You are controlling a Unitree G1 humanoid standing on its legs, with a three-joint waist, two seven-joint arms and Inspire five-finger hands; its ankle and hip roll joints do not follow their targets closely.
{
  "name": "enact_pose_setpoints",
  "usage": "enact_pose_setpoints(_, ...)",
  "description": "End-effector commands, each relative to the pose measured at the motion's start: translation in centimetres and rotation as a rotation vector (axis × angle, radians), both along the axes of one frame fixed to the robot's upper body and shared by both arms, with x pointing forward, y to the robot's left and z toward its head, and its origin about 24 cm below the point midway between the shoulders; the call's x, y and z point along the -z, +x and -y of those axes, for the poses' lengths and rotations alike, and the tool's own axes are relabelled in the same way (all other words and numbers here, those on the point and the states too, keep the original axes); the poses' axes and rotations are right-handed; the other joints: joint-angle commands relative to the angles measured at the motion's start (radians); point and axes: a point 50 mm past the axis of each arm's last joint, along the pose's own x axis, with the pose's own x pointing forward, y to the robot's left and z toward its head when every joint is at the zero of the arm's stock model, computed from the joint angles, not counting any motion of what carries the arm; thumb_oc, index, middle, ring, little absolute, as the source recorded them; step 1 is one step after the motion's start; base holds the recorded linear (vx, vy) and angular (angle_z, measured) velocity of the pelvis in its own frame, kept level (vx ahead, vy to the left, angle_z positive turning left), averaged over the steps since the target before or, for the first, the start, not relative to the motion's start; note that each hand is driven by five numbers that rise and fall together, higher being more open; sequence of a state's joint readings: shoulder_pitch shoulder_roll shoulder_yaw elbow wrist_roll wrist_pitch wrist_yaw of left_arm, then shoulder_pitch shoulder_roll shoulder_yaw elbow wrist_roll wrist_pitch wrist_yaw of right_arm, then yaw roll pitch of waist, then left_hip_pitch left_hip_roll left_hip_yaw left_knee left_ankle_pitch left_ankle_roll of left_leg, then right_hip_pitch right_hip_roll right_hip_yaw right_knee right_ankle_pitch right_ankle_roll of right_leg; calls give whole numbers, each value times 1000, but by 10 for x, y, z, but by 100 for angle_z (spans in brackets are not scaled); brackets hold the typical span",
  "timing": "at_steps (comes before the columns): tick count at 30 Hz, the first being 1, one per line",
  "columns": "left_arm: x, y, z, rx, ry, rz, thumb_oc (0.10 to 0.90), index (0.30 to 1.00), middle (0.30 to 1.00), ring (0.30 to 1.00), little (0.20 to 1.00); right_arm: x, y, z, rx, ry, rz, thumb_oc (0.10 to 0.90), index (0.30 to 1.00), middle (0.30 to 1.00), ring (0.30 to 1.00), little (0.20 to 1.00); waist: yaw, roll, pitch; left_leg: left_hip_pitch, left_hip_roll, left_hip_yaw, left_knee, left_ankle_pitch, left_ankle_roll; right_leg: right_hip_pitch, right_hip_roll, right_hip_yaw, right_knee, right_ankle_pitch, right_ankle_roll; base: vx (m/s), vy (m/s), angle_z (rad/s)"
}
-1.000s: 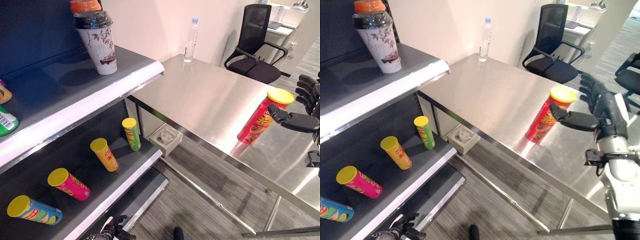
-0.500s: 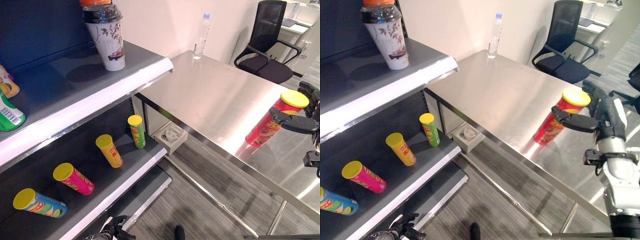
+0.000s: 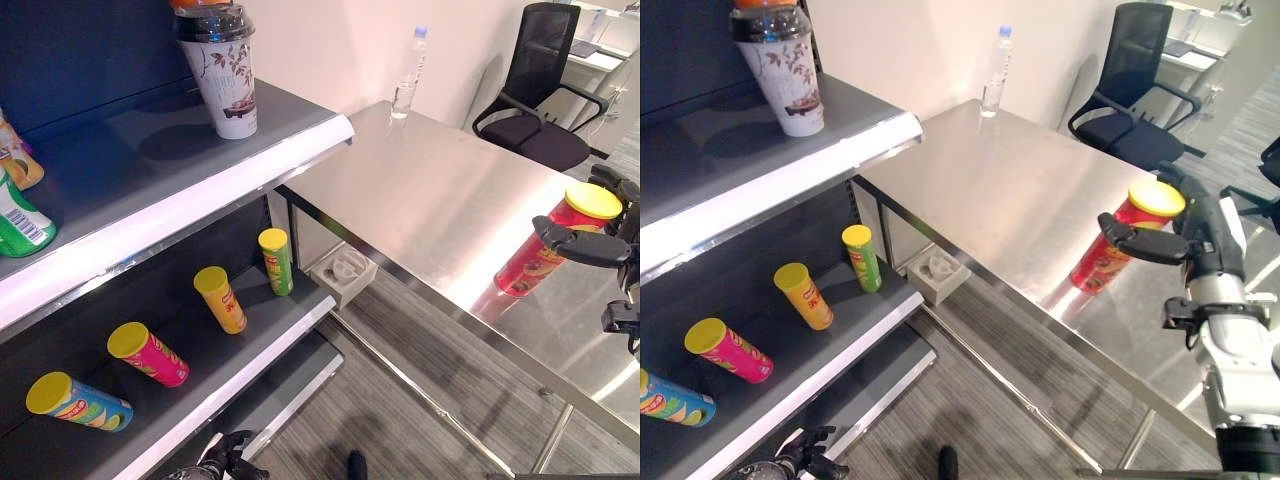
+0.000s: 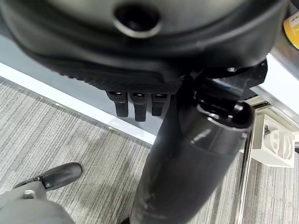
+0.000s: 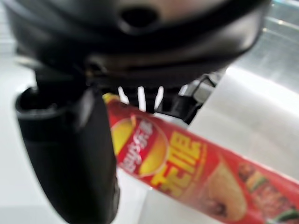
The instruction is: Put the goods on the table back onto the shelves and tidy them up.
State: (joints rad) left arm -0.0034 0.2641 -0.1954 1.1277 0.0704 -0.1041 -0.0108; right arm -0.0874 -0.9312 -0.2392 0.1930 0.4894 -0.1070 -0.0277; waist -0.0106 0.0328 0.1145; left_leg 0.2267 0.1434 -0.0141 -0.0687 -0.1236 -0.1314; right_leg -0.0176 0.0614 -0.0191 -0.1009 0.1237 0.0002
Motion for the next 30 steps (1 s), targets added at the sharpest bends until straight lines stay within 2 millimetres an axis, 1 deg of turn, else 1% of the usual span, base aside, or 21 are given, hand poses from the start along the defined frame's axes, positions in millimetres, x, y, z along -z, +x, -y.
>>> enact_pose_setpoints(1,-9,17,-17,85,73,30,800,900,900,900,900,-60,4,11,48,-90,208,800,900,900,900,900,44,-19,-112,-44,108,20,-19,184,-107,20,-12,22,138,-210,64,7,-13,3)
enact_pose_setpoints(3,-10,17,-18,84,74,31,800,900,900,900,900,-60,4,11,51,-91,208,800,900,900,900,900,44,-19,-110,-44,109,19,-19,187,-108,20,-12,21,140,-211,63,7,-14,4)
enact_pose_setpoints(4,-10,17,-18,83,74,30,800,900,900,900,900,-59,4,11,55,-90,208,554,531,531,531,531,45,-19,-110,-45,109,18,-19,187,-108,20,-12,19,140,-212,62,12,-12,3)
enact_pose_setpoints(5,-10,17,-18,80,75,31,800,900,900,900,900,-59,4,11,58,-93,209,400,300,300,300,300,46,-19,-109,-46,109,16,-19,189,-108,21,-12,18,141,-213,61,0,0,0)
enact_pose_setpoints(21,-13,21,-22,82,97,47,800,900,900,900,900,-55,0,12,109,-129,221,400,300,300,300,300,45,-13,-112,-41,112,21,-19,186,-107,31,-11,15,141,-217,62,0,0,0)
enact_pose_setpoints(28,-15,23,-26,69,109,56,800,900,900,900,900,-61,-4,9,112,-150,263,400,300,300,300,300,42,-9,-113,-39,113,27,-18,182,-107,31,-9,17,143,-218,62,0,0,0)
enact_pose_setpoints(30,-15,24,-27,63,115,62,800,900,900,900,900,-70,-7,2,105,-181,315,400,300,300,300,300,40,-6,-114,-38,115,29,-17,183,-108,32,-6,22,144,-219,63,0,0,0)
